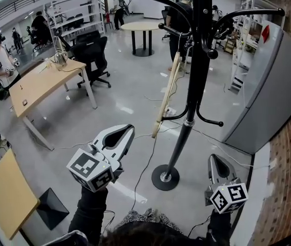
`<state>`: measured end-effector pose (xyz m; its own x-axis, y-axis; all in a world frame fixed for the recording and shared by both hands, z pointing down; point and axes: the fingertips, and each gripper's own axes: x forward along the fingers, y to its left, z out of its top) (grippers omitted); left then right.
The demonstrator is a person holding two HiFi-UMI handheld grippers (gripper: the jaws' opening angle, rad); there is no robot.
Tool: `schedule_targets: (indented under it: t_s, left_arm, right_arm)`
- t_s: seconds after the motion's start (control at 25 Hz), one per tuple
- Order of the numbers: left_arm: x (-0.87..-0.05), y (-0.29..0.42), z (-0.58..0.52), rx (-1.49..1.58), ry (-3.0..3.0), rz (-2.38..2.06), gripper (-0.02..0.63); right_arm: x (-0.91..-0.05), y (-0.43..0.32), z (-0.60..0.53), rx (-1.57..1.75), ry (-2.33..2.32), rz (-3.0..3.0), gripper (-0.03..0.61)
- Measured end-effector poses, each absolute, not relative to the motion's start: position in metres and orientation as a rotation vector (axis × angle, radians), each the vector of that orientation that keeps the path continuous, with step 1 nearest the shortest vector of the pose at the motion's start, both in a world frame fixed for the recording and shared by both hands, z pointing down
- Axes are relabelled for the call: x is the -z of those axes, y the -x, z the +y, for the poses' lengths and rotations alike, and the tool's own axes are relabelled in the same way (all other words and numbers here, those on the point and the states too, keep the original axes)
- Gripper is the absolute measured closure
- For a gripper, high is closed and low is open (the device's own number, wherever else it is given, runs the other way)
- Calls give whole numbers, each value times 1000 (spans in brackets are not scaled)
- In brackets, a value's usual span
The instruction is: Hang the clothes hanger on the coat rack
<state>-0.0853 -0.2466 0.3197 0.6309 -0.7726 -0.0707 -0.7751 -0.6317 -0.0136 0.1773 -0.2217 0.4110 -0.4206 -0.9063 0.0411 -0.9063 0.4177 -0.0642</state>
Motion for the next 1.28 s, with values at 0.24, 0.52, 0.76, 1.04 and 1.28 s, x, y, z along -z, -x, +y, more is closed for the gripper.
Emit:
schedule_targets:
  t_s: [0.24,0.52,0.76,1.04,1.28]
  left_arm:
    - [-344,91,-236,-49,2772,1381,606]
    - [-366,70,-228,-9,2801,1396,607]
    - [-380,54,-223,2,2817,1390,607]
    - [-389,53,-221,28,2812,1450,607]
    - [-401,49,-217,84,2809,1461,607]
  right_arm:
    - [-400,-158,-215,-60,-1638,-2687,570]
    - [-383,-141,-213,38,-1605,-2682,571]
    - [-380,-131,-209,78,-1607,-2668,571]
    - [-376,-124,-202,112,-1641,-2653,571]
    - [-381,-118,-196,116,-1665,-2626,571]
